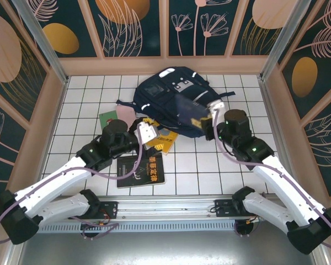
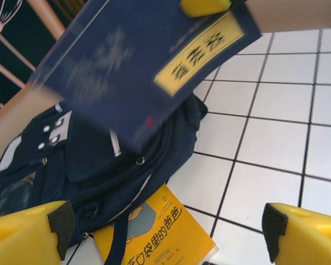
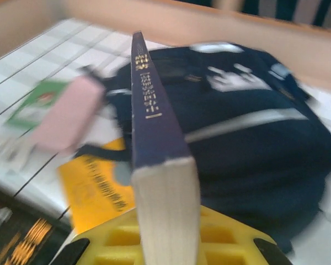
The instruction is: Pack books, pencil case, and school supplies into a backpack
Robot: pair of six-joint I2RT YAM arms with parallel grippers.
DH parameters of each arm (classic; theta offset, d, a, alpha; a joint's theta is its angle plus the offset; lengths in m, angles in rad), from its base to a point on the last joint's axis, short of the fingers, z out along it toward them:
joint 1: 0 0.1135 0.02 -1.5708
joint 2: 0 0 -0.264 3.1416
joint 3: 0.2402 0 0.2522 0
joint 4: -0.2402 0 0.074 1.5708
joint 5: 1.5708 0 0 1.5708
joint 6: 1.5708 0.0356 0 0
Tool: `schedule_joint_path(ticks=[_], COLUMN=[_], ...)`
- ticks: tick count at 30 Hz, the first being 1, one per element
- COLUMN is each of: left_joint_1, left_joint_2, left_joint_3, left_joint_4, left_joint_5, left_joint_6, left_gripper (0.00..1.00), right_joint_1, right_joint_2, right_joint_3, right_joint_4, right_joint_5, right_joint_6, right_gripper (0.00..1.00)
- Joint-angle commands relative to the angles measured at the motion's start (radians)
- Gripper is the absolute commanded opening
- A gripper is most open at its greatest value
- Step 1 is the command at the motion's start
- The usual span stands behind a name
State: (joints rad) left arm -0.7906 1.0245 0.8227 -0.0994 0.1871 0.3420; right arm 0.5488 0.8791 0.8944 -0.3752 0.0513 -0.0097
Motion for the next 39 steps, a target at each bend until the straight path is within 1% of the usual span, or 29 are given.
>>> schedule_joint_path(ticks=[1,2,4,6,7,8,10,11,13,14,16,18,20,23,25,28,31,36,39], left_joint_1=[0.015,0.021,0.035,0.047,0.049,0.053,0.075,0.087,0.112,0.128,0.158,0.183,0.202,0.223,0.227,0.225,0.225,0.224,0.22], left_joint_2=[0.105,0.174,0.345,0.545,0.613,0.678,0.825,0.905,1.051,1.122,1.231,1.294,1.325,1.384,1.414,1.423,1.413,1.438,1.45], left_joint_3=[0.124,0.194,0.365,0.588,0.646,0.704,0.832,0.916,1.082,1.157,1.258,1.285,1.273,1.311,1.323,1.272,1.237,1.269,1.271], left_joint_4=[0.034,-0.003,-0.117,-0.253,-0.268,-0.267,-0.278,-0.298,-0.345,-0.354,-0.336,-0.262,-0.178,-0.157,-0.135,-0.047,-0.007,-0.037,-0.036], left_joint_5=[-0.022,0.009,-0.027,0.028,0.028,0.024,0.104,0.154,0.201,0.25,0.333,0.389,0.405,0.409,0.458,0.54,0.573,0.593,0.623], left_joint_6=[-0.184,-0.222,-0.372,-0.414,-0.433,-0.47,-0.531,-0.56,-0.616,-0.649,-0.745,-0.84,-0.906,-0.945,-0.969,-1.027,-1.042,-1.041,-1.052], left_gripper=[0.77,0.73,0.76,0.68,0.67,0.7,0.76,0.78,0.79,0.8,0.79,0.78,0.78,0.78,0.78,0.75,0.74,0.74,0.73], right_joint_1=[-0.073,-0.092,-0.105,-0.116,-0.12,-0.131,-0.149,-0.153,-0.159,-0.16,-0.16,-0.161,-0.16,-0.161,-0.16,-0.16,-0.16,-0.16,-0.162], right_joint_2=[-0.071,-0.105,-0.169,-0.22,-0.235,-0.247,-0.251,-0.25,-0.259,-0.264,-0.27,-0.285,-0.32,-0.355,-0.355,-0.359,-0.358,-0.343,-0.339], right_joint_3=[0.052,0.035,-0.015,-0.063,-0.079,-0.092,-0.109,-0.118,-0.139,-0.147,-0.147,-0.137,-0.143,-0.147,-0.144,-0.154,-0.177,-0.181,-0.17], right_joint_4=[-0.078,-0.073,-0.042,-0.022,-0.022,-0.03,-0.04,-0.043,-0.03,-0.024,-0.033,-0.057,-0.054,-0.055,-0.064,-0.06,-0.039,-0.018,-0.017], right_joint_5=[0.307,0.308,0.318,0.359,0.373,0.371,0.328,0.309,0.261,0.231,0.22,0.245,0.256,0.245,0.242,0.244,0.236,0.223,0.227], right_joint_6=[0.335,0.364,0.389,0.433,0.458,0.492,0.533,0.555,0.574,0.574,0.578,0.575,0.566,0.563,0.565,0.565,0.57,0.57,0.565], right_gripper=[0.0,0.0,0.0,0.0,0.0,0.0,0.0,0.0,0.0,0.0,0.0,0.0,0.0,0.0,0.0,0.0,0.0,0.0,0.0])
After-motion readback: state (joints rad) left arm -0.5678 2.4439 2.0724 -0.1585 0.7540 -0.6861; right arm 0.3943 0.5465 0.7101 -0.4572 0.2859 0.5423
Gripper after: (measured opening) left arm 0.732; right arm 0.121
